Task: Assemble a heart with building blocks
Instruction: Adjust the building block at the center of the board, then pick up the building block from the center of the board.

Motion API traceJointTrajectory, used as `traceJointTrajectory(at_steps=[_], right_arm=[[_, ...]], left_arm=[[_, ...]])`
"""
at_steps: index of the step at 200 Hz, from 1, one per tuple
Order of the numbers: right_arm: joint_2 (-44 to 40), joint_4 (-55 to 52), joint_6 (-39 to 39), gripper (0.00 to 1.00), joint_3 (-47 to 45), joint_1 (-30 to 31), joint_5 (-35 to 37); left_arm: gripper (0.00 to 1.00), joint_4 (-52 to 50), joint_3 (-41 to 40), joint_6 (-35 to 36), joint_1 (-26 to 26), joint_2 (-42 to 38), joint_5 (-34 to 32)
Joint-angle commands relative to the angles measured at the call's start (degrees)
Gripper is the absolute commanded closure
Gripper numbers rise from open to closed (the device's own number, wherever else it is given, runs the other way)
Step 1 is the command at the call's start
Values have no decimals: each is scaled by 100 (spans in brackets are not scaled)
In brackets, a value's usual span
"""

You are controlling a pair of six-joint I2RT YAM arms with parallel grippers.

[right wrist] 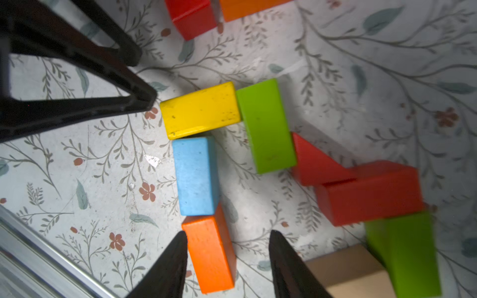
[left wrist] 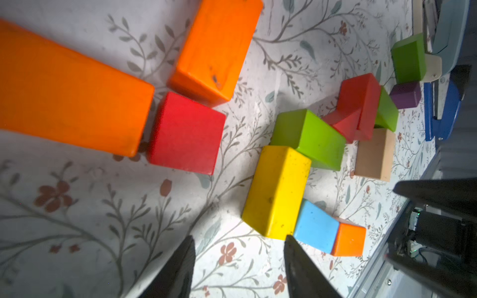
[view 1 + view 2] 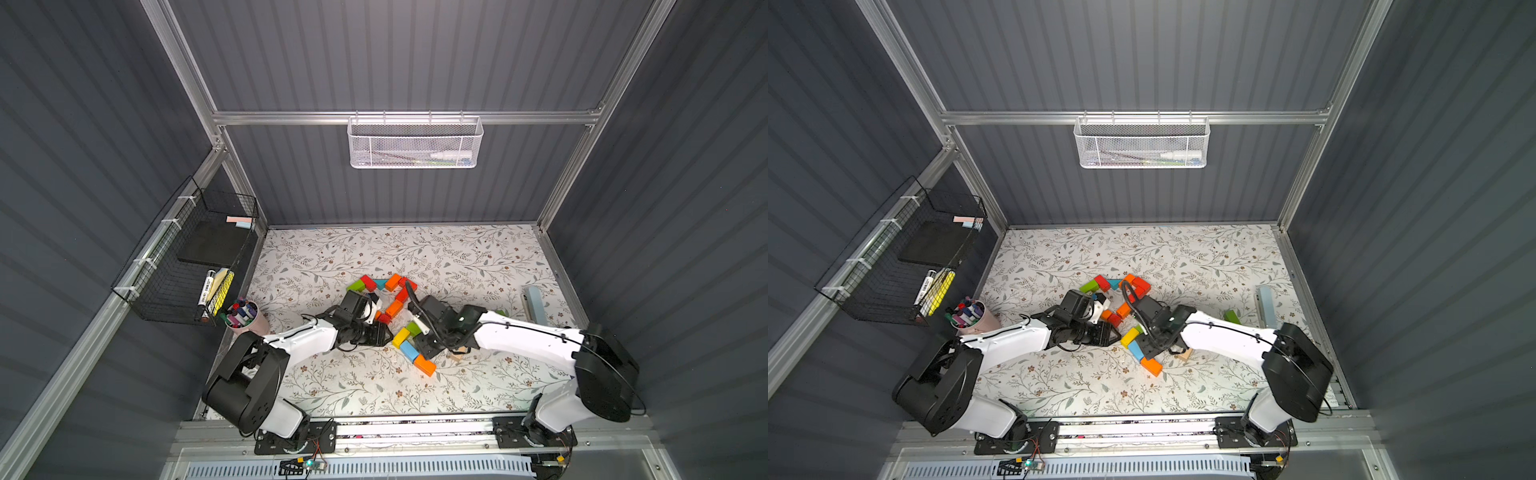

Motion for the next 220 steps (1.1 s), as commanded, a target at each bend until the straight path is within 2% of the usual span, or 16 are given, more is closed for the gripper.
traceJointTrajectory(at_steps=[1,39,89,125,176,197,220], right_arm=[[-548,-372,407,45,-236,-653,84],[-891,-822,309,43,-361,-2228,199],[-536,-879,58,37,-341,-3892,31],[-19,-804,-192,33,-127,-4312,273],[719,-571,-346,28,130,-4647,245],[999,-509,-373,29,271,-4761,199],[1208,-469,-382,36,394,-4835,68]], left_arm=[[37,-310,394,292,-38,-475,-160],[24,-676,991,660,-60,-915,139],[3,-1466,1917,1607,-91,-1183,1222],[1,-1726,2023,2028,-87,-1378,1671],[1,-1560,1767,2120,-87,-1541,1489],[1,-1525,1708,2130,-80,-1526,1422],[1,-1505,1677,2143,-83,-1515,1391]])
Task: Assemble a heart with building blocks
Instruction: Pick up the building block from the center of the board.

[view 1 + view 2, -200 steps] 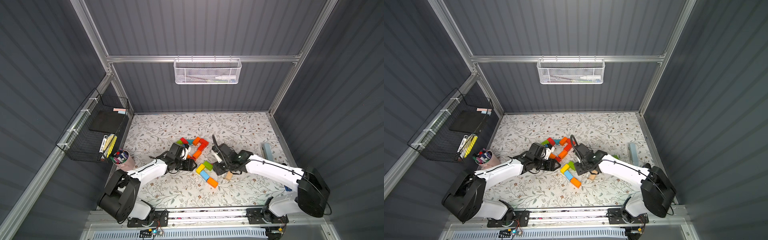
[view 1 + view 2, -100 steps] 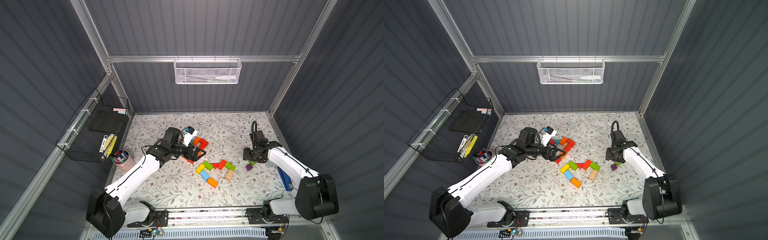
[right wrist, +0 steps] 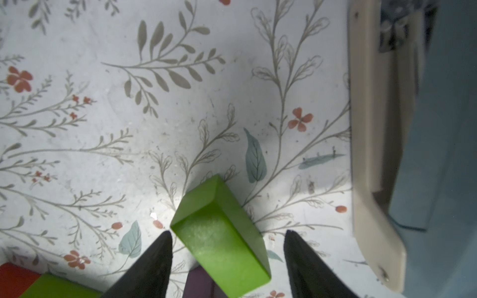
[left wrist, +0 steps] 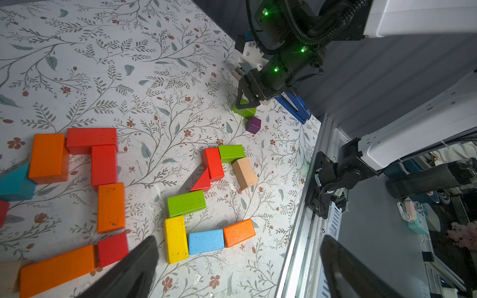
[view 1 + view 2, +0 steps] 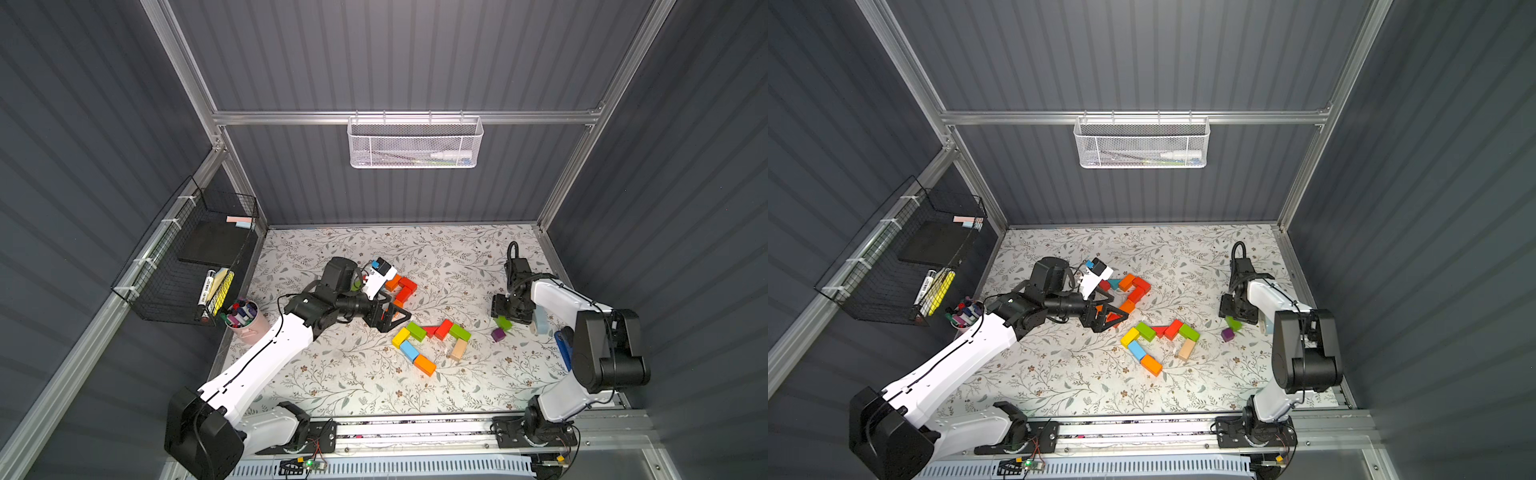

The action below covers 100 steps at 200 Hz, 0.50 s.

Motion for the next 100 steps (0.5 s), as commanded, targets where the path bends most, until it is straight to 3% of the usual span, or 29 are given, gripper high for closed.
traceJointTrajectory(at_steps=[1,61,100], right_arm=[[173,27,-59,36,205,-81,-76],[215,117,-92,68,244,-86,-128],[-474,342,-196,72,-11,49,30]], left_arm=[[1,5,-101,172,-17,-87,-45],[1,-11,-143,173,-20,-87,-149],[1,4,-145,173,-21,-81,-198]])
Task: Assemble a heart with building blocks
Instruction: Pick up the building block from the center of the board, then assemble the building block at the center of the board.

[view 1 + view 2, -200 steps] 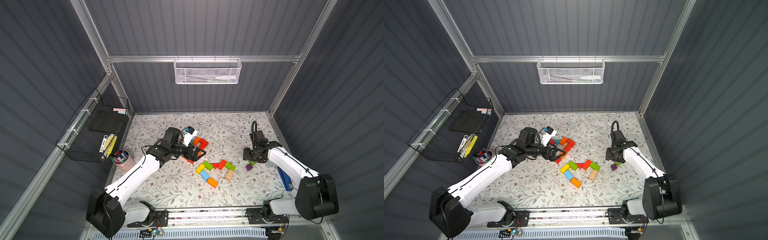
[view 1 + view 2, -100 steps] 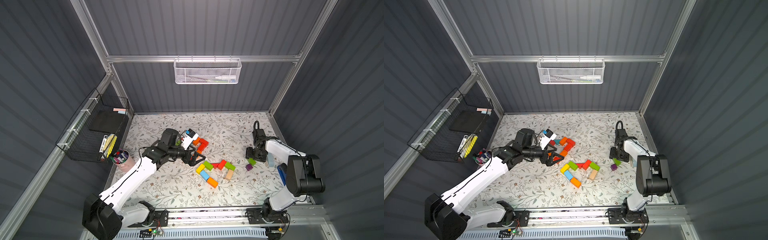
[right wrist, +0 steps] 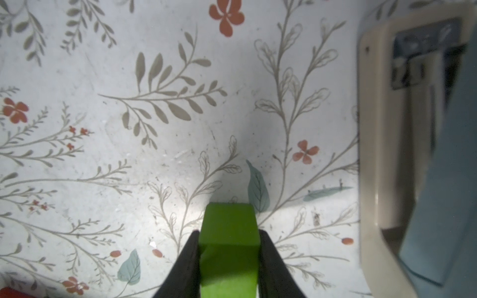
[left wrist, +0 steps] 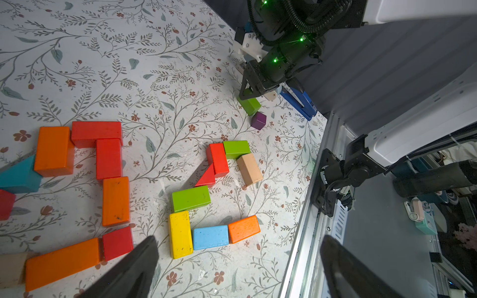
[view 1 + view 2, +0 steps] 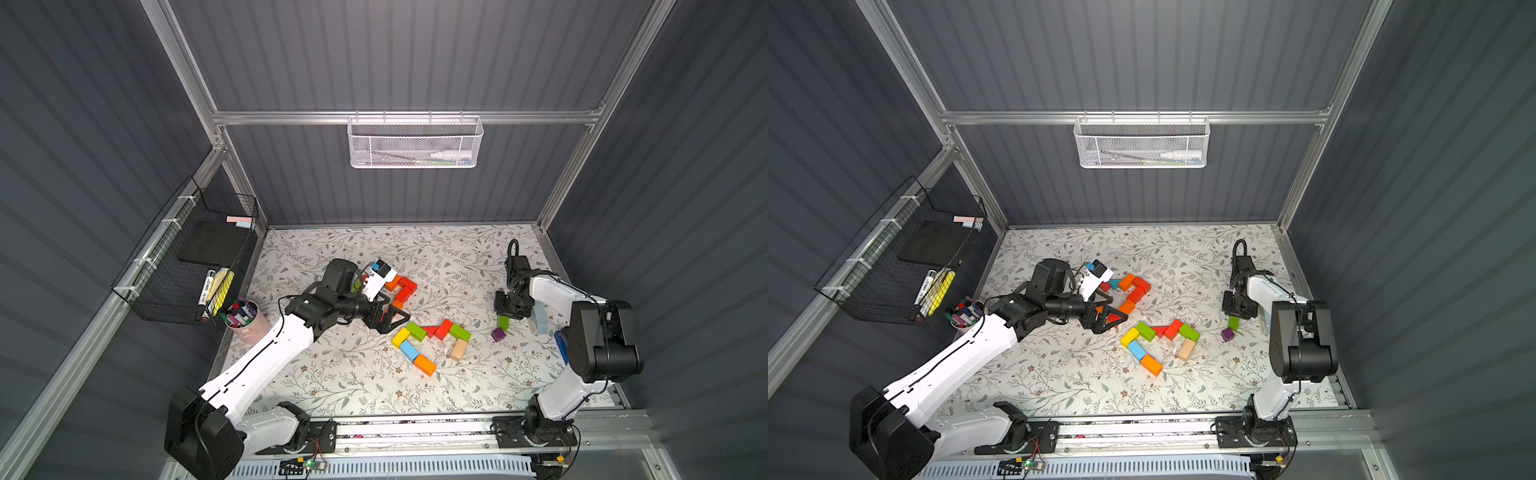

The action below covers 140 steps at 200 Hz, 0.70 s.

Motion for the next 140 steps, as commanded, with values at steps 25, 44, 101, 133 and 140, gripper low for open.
traceJointTrajectory(at_steps=[25,44,101,133,140], right_arm=[[-1195,288,-146,75,-281,311,271],[-1614,186,7,75,-336,575,319],[-2962,-614,1677,75,-828,1967,138],[-3567,-920,2742,75,-1294,2876,-31],[-3667,-953,3049,75,-1401,3095,-30]], left_arm=[[1,30,-74,105,-19,-67,-112],[1,48,-71,84,-15,-45,-163],[1,-24,-59,-127,-1,-189,-858],[1,-95,-100,-288,4,-447,-1458],[1,-101,-121,-302,6,-489,-1500]])
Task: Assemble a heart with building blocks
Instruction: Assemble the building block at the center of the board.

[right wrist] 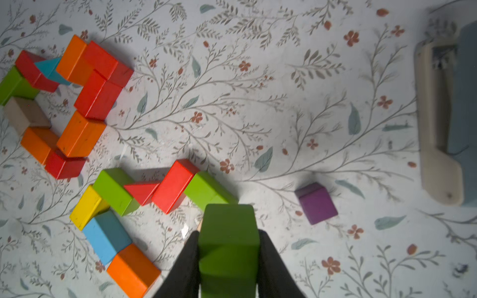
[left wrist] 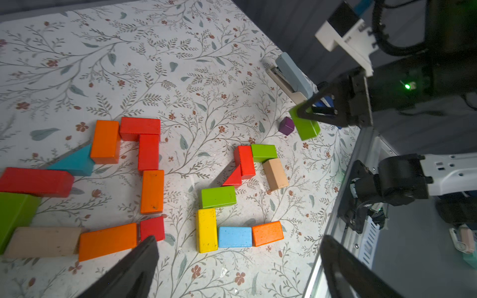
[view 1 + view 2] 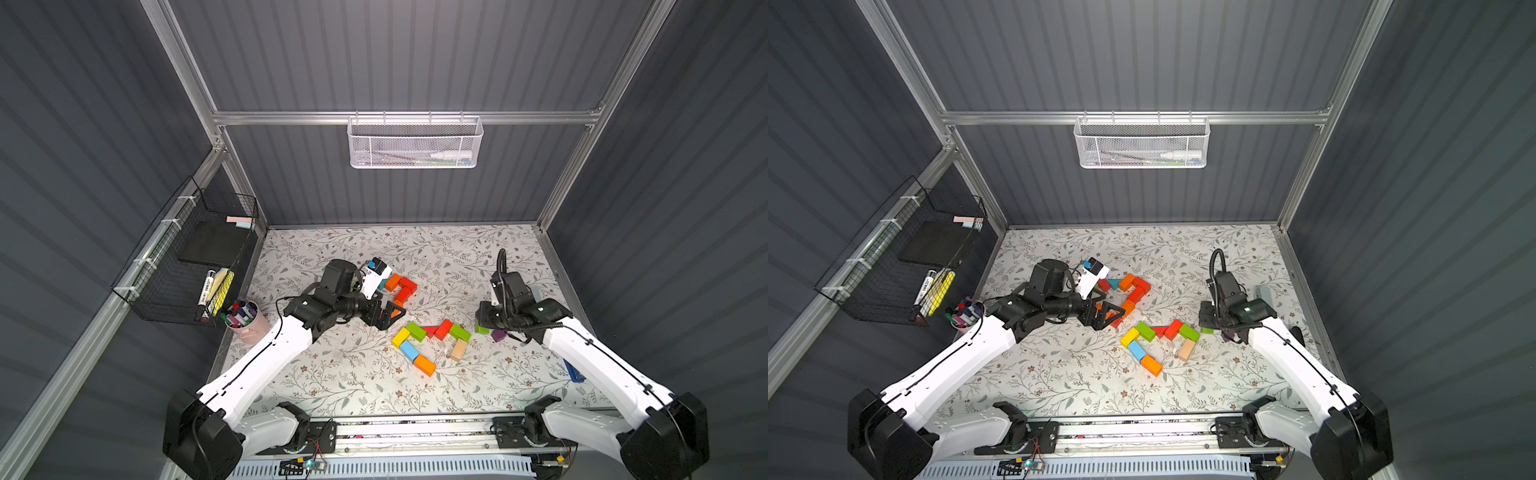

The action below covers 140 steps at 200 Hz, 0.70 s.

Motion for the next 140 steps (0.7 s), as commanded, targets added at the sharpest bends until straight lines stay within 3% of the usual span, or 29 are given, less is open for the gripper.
traceJointTrajectory(at_steps=[1,36,69,140], right_arm=[[-294,-501,1364,75,-314,580,-70],[-406,-140,2830,74,-774,1795,16],[94,-137,3597,74,-680,2410,216],[986,694,4473,74,-856,2689,89]], left_arm=[[1,-94,-93,-145,4,-296,-485],[1,-104,-103,-201,13,-378,-522],[1,-171,-93,-221,21,-336,-514],[1,-185,-126,-252,31,-409,-503]])
